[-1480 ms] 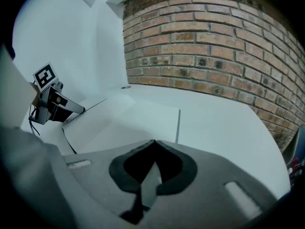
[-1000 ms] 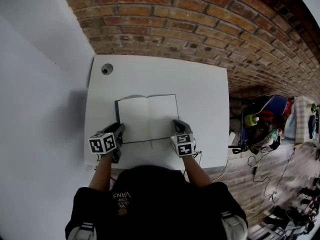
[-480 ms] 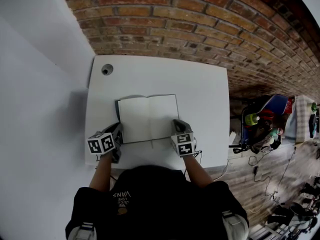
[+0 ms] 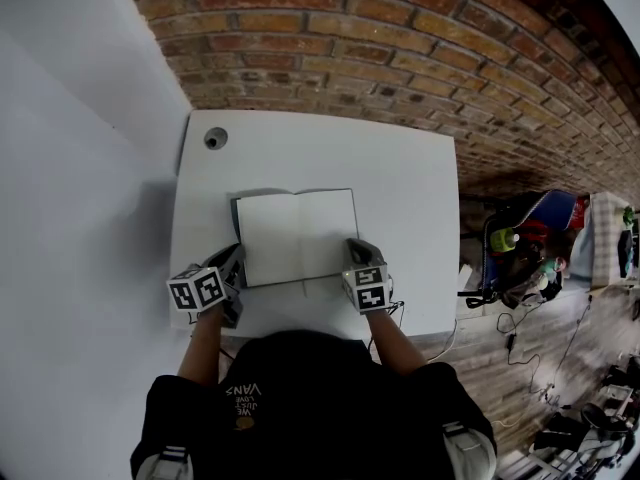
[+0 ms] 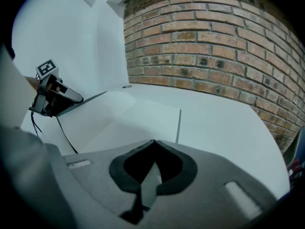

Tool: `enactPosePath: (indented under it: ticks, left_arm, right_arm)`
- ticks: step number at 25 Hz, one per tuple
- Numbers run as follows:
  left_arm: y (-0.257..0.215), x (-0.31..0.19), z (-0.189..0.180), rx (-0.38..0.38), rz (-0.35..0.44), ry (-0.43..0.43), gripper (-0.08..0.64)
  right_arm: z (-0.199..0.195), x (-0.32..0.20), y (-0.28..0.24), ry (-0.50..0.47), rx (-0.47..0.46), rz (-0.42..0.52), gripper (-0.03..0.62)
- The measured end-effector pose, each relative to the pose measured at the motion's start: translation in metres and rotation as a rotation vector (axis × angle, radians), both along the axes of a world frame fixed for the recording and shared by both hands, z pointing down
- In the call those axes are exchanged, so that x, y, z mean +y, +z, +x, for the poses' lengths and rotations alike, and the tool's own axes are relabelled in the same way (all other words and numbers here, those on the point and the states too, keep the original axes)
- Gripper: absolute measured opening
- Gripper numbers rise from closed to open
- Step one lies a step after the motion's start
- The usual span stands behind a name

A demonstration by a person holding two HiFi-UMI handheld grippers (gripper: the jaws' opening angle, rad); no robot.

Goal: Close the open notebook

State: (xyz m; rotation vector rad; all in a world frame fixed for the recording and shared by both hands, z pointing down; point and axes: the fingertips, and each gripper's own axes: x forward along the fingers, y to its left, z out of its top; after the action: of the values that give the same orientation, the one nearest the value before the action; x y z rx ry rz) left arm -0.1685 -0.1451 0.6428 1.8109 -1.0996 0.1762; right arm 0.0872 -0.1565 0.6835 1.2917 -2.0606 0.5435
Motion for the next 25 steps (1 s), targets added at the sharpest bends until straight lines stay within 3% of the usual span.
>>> enactPosePath:
  ticks: [25]
  left_arm:
    - [-0.071,-0.008,0.043,0.093,0.174,0.112,0.023]
  right_arm:
    - [0.002,-0.003,-0.007,0.009,-0.004,0.005,-0.002]
